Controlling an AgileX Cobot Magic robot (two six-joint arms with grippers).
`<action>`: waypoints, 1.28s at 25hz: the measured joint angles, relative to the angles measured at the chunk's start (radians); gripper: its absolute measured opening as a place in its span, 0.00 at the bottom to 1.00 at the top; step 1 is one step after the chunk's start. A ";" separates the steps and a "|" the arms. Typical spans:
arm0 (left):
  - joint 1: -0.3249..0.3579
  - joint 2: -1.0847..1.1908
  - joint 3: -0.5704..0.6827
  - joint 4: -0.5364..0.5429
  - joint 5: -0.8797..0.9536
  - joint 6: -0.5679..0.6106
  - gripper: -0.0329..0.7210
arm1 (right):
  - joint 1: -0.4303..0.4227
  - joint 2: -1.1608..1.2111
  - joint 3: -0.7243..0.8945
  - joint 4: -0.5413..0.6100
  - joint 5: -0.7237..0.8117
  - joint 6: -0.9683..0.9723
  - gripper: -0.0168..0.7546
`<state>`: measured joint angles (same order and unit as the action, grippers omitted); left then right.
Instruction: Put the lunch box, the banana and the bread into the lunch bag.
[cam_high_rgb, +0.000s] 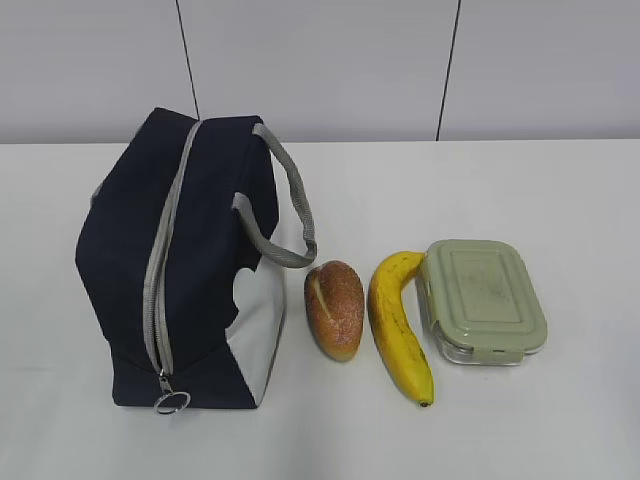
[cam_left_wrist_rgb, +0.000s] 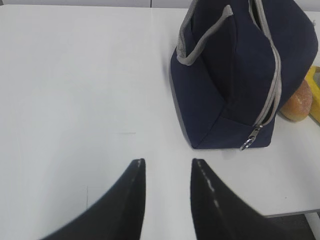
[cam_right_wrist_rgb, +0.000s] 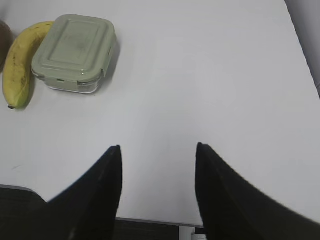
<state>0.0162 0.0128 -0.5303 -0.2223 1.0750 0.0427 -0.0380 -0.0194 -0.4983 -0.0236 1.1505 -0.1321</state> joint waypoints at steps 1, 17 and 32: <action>0.000 0.000 0.000 0.000 0.000 0.000 0.36 | 0.000 0.000 0.000 0.000 0.000 0.000 0.50; 0.000 0.000 0.000 0.000 0.000 0.000 0.36 | 0.000 0.091 -0.015 0.011 0.008 0.063 0.50; 0.000 0.000 0.000 0.000 0.000 0.000 0.36 | 0.000 0.729 -0.223 0.099 -0.064 0.120 0.50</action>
<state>0.0162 0.0128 -0.5303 -0.2223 1.0750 0.0427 -0.0380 0.7098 -0.7213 0.0759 1.0865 -0.0118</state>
